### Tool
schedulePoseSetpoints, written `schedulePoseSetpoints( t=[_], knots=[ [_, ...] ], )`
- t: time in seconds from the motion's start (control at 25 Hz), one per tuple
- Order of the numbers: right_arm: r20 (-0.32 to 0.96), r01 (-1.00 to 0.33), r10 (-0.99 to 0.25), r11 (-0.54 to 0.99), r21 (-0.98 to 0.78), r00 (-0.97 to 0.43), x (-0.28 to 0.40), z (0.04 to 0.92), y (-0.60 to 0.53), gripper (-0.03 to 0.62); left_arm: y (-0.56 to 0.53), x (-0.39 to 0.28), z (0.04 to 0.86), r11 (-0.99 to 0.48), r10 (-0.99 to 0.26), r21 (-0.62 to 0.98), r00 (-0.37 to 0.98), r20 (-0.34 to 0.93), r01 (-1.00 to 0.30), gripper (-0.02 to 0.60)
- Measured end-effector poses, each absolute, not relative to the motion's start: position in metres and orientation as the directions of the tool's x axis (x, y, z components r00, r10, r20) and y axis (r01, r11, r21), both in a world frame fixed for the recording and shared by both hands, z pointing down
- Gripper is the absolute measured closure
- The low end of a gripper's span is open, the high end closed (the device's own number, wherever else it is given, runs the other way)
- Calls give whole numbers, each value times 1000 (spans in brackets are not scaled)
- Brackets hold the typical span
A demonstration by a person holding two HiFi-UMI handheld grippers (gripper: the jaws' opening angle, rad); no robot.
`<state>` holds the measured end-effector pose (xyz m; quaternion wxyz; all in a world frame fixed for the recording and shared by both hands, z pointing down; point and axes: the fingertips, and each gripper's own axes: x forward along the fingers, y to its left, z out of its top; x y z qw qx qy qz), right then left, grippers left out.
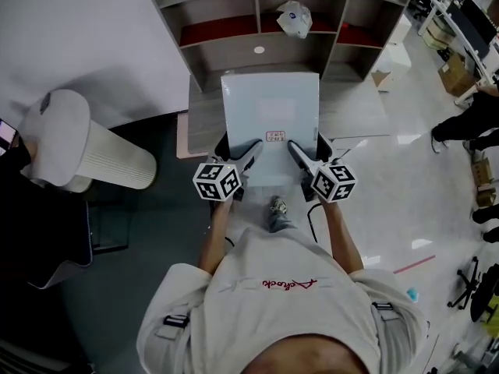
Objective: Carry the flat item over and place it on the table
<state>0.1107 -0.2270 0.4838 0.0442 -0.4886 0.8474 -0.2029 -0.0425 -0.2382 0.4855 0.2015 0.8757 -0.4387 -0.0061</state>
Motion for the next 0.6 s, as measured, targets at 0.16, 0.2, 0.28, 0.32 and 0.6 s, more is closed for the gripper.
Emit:
schedulePoseSetpoints(
  t=[0.16, 0.2, 0.28, 0.32, 0.6],
  knots=[
    [129, -804, -839, 446, -393, -528, 119, 486, -270, 195, -279, -35, 487, -525, -776, 358, 607, 173, -772, 114],
    [132, -803, -837, 448, -394, -532, 119, 487, -280, 195, -289, -34, 488, -520, -778, 360, 604, 175, -774, 114],
    [138, -799, -830, 453, -395, -540, 121, 490, -300, 195, -307, -32, 491, -510, -782, 366, 596, 180, -779, 114],
    [141, -797, -827, 456, -396, -544, 122, 491, -309, 195, -316, -31, 492, -505, -784, 368, 593, 182, -781, 114],
    [161, -789, -811, 469, -397, -563, 132, 498, -361, 195, -364, -21, 502, -477, -796, 384, 574, 192, -791, 114]
  ],
)
